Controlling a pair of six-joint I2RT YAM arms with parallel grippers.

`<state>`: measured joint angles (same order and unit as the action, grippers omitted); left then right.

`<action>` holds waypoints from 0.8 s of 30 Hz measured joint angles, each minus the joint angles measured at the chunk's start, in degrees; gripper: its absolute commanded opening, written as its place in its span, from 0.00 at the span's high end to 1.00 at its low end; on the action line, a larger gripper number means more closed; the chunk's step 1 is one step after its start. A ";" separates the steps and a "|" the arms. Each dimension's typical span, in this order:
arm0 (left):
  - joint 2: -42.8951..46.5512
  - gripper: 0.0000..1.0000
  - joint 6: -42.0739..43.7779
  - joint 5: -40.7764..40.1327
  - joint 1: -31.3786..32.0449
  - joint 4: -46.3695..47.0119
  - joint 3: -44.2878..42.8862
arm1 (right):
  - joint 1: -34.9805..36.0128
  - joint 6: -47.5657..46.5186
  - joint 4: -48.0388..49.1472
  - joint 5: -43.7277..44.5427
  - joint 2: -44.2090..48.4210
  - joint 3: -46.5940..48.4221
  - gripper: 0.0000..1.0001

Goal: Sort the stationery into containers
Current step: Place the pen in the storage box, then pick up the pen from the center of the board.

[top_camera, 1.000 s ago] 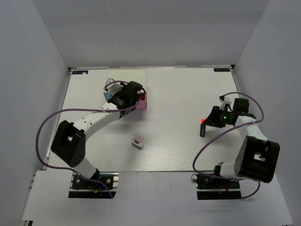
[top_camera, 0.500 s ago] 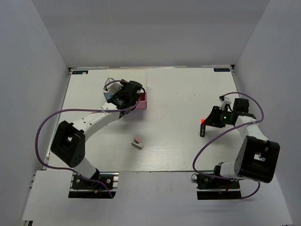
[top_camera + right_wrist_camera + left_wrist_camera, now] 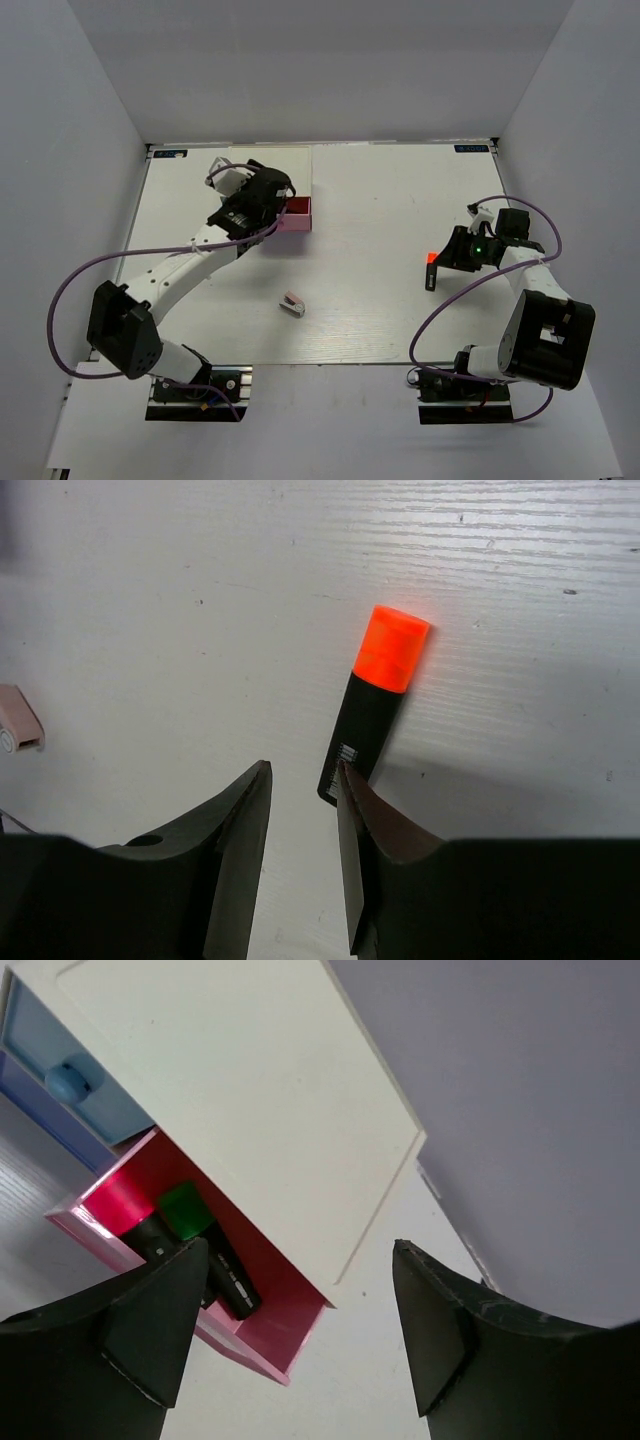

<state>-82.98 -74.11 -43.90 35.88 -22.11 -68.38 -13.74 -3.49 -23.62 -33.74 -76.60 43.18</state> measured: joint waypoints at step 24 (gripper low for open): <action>47.39 0.05 9.53 16.90 -0.68 -12.79 30.53 | 10.62 -0.46 0.28 20.41 -11.32 4.87 0.37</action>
<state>-35.59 -64.58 -27.00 35.20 -34.89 -37.85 -3.11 -3.95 -23.33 -13.32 -87.92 48.05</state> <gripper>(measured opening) 0.953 0.634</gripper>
